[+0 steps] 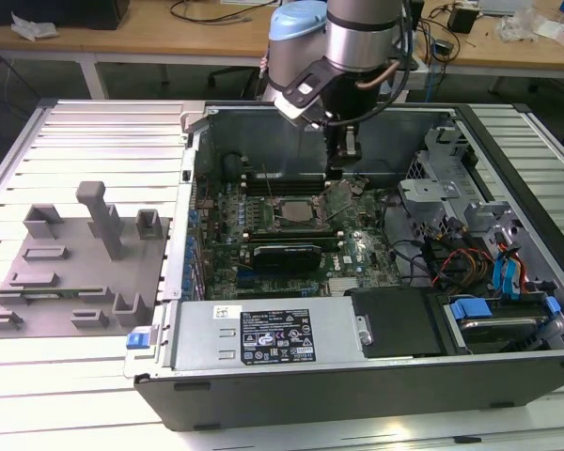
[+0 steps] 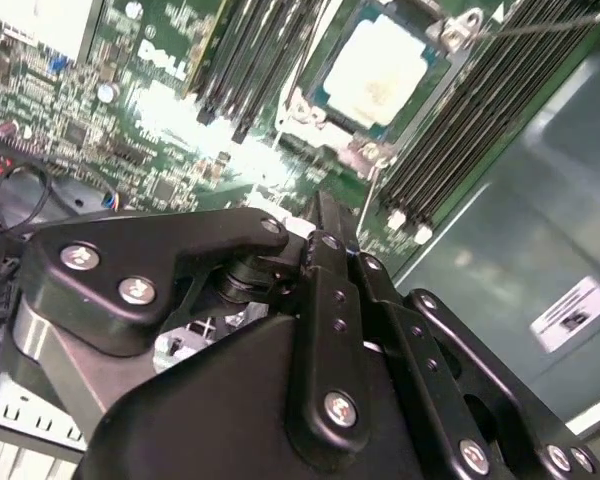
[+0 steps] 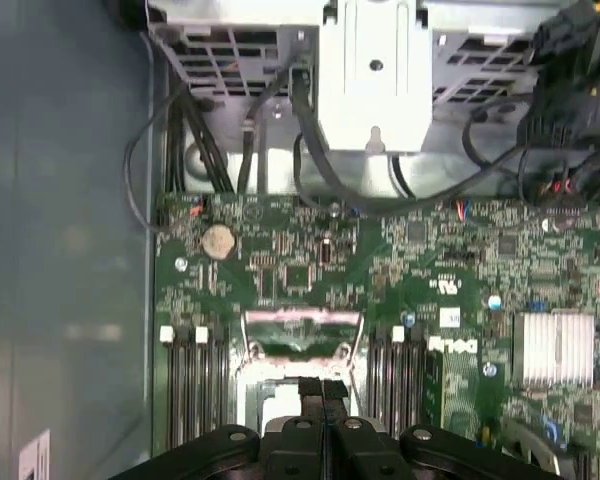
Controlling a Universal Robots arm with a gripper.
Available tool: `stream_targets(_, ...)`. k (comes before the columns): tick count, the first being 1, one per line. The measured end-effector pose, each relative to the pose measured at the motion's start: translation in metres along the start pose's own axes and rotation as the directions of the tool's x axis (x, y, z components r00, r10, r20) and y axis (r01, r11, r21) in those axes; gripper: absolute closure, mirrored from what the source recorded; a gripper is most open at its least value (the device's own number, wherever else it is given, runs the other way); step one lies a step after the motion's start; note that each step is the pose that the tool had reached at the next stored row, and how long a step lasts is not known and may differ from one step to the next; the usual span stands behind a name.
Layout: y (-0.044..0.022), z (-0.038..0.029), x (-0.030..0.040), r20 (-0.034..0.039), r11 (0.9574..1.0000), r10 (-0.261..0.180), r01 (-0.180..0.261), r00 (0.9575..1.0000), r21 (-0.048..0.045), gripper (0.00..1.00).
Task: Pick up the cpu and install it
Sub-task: 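Close the cpu cover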
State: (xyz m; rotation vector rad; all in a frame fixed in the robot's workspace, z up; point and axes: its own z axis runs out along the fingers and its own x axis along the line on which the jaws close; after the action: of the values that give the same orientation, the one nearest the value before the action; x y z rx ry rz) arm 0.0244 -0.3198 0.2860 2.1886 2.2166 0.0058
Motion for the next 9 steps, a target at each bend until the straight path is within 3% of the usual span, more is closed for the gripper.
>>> stream_targets(1,0.0083,0.0002,-0.0004,0.0000,1.0000,0.000,0.000,1.0000,0.0000,0.89)
stream_targets(7,0.0299,0.0011,-0.0013,0.0001,1.0000,0.000,0.000,1.0000,-0.0001,0.89)
stream_targets(9,0.0404,0.0017,-0.0018,0.0000,1.0000,0.000,0.000,1.0000,0.0002,0.89)
